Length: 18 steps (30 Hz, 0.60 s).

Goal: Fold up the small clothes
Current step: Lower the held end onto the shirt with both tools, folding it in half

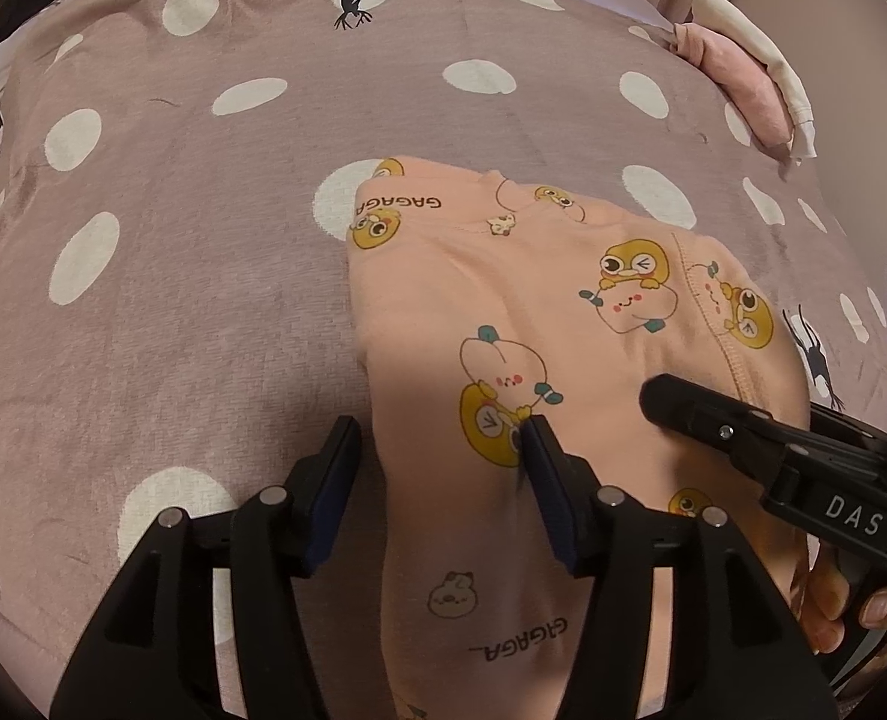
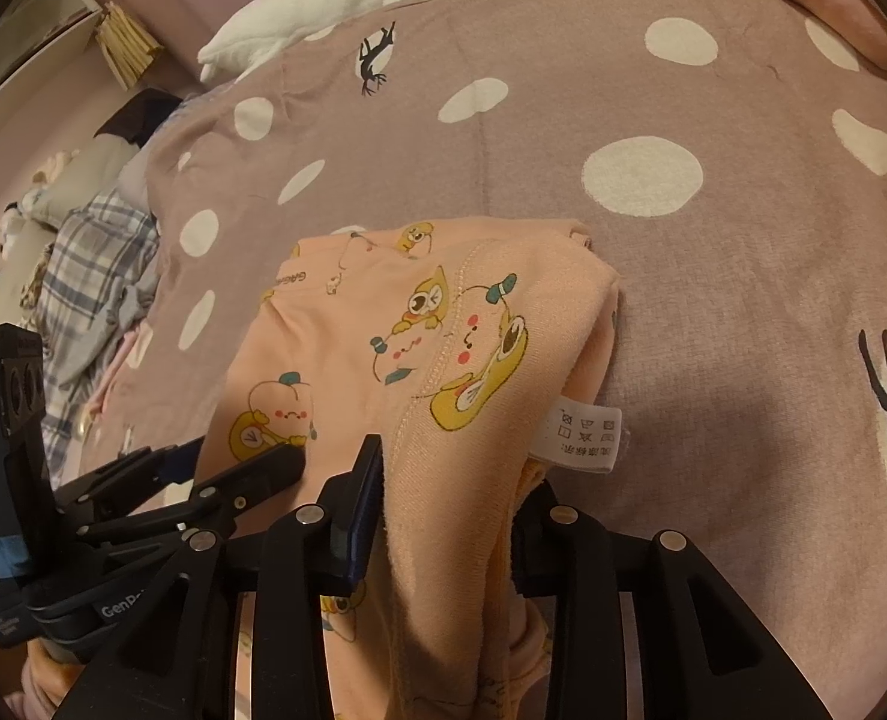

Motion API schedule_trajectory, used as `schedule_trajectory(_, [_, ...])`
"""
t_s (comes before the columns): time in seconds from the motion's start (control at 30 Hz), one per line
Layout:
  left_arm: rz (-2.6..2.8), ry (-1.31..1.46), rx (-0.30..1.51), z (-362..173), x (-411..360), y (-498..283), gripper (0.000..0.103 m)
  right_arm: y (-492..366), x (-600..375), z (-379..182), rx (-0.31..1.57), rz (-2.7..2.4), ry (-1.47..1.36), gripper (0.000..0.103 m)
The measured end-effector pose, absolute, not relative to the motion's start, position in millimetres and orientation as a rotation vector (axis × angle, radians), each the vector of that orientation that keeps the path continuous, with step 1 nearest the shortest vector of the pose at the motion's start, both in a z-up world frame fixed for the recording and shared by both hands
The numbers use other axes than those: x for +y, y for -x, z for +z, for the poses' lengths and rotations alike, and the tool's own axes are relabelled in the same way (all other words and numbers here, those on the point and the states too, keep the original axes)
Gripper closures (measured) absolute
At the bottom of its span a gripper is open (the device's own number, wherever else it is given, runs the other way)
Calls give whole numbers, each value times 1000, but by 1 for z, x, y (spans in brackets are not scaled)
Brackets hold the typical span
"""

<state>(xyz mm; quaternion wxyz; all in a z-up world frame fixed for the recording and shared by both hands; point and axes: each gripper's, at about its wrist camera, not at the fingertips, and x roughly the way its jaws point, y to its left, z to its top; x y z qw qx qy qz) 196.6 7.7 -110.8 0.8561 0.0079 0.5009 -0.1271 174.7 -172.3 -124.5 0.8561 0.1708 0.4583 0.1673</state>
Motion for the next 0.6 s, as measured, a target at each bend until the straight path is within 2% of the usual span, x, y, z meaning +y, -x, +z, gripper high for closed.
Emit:
schedule_trajectory(0.37, [-242, -19, 1056, -111, 8, -195, 37, -174, -174, -123, 966, 336, -359, 64])
schedule_trajectory(0.6, [-235, -19, 1058, -111, 10, -195, 35, -174, -174, -123, 966, 333, -360, 62])
